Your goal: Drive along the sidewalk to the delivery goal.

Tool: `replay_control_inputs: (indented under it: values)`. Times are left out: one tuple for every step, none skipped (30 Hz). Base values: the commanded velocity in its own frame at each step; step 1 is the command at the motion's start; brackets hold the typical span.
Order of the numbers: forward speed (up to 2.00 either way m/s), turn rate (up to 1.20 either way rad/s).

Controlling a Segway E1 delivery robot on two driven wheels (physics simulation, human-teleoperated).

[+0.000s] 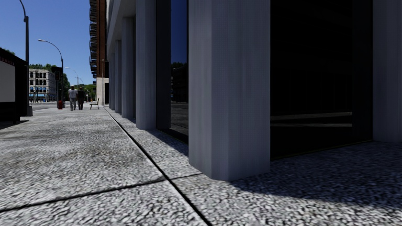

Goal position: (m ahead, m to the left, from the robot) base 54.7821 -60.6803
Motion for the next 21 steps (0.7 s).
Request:
replay_control_inputs:
  values:
    - [0.00,0.00]
    - [0.00,0.00]
    - [0.00,0.00]
    - [0.00,0.00]
    - [0.00,0.00]
    - [0.00,0.00]
    - [0.00,0.00]
    - [0.00,0.00]
    - [0.00,0.00]
    - [0.00,0.00]
    - [0.00,0.00]
    - [0.00,0.00]
    - [0.00,0.00]
    - [0.00,0.00]
    - [0.00,0.00]
    - [0.00,0.00]
    - [0.00,0.00]
    - [0.00,0.00]
    - [0.00,0.00]
    - [0.00,0.00]
    - [0.00,0.00]
